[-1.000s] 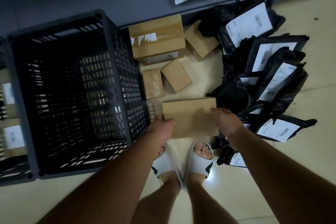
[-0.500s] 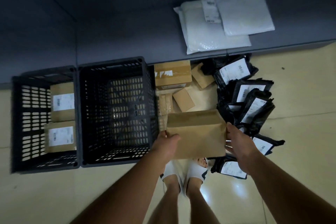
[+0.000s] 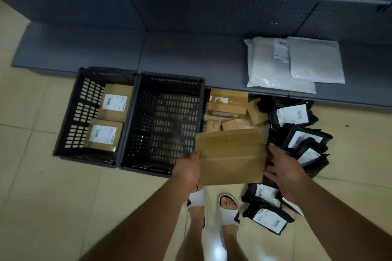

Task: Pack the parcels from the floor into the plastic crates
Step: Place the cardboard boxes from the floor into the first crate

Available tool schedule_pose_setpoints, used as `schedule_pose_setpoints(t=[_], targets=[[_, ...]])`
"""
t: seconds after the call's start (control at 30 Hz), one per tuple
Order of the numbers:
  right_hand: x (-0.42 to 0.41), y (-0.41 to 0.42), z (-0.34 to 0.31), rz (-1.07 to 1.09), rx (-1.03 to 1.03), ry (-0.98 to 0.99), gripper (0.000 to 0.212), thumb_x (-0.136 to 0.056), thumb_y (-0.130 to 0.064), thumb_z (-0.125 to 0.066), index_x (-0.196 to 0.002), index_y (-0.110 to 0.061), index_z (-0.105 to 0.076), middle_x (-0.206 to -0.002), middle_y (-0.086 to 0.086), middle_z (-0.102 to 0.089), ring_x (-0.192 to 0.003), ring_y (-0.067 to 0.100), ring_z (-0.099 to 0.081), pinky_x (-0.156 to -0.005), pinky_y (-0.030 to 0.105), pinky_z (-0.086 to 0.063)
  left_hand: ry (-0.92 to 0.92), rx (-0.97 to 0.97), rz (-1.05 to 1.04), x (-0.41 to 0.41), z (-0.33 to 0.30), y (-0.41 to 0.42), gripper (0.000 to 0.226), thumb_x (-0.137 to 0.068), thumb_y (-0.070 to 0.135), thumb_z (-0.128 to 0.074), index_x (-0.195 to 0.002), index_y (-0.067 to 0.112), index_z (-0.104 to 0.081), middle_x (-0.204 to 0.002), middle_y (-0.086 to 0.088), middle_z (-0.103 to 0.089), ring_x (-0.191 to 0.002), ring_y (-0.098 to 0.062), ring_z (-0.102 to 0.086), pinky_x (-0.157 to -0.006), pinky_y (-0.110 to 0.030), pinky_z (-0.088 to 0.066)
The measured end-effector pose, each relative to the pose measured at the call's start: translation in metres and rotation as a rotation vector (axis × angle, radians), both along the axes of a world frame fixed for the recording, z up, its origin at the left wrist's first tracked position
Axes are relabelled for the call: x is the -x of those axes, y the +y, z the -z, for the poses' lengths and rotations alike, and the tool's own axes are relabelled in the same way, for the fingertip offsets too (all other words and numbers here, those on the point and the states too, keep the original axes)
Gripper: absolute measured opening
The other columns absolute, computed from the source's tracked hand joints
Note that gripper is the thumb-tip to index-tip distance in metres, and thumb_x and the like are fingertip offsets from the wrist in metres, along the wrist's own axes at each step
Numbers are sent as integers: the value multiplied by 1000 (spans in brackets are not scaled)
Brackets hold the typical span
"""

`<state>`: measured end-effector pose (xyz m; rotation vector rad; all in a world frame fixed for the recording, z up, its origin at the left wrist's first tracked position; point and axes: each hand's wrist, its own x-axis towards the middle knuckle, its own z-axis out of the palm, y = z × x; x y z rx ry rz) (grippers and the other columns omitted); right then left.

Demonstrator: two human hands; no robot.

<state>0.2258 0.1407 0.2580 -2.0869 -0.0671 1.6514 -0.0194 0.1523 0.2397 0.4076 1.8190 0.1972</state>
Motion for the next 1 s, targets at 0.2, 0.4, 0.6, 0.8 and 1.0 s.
schedule_pose_setpoints(t=[0.2,0.4,0.6,0.8,1.0], targets=[[30,24,-30,-288,-46,-20,44,-101,-51,-50,-136,-24,-59,-128,6,-64,-109,26,-64,-102,44,-51,-50,-40,-236,27,-35,-15,30,-102,34,-47,-125,22,-61,-108,-6,-65,-109,-32,-64,-103,-50,-51],[77,31,-32,-593,-67,-138,67,-69,-84,-45,-113,-39,-67,-120,-4,-67,-110,27,-63,-103,53,-48,-47,-107,-391,72,-61,-58,33,-104,26,-43,-135,26,-56,-115,-2,-64,-101,-22,-60,-90,-38,-50],[164,19,-41,-808,-85,-123,73,-63,-80,-43,-116,-35,-65,-114,-4,-70,-108,25,-65,-102,52,-49,-14,-141,-518,137,-75,-116,36,-96,31,-51,-129,26,-64,-123,1,-68,-108,-18,-63,-94,-37,-52],[253,-14,-7,-1029,-130,-134,79,-67,-85,-34,-129,-42,-59,-129,-6,-64,-117,24,-60,-105,54,-47,-26,-87,-716,216,-72,-181,36,-95,38,-52,-126,20,-60,-116,-4,-65,-104,-24,-62,-96,-43,-52],[390,-66,-61,-1158,-120,-163,48,-102,-57,-37,-144,-38,-48,-133,-3,-52,-121,26,-51,-108,46,-41,-97,-126,-946,296,-66,-255,66,-69,65,-55,-120,24,-66,-114,-2,-73,-103,-23,-70,-97,-44,-55]])
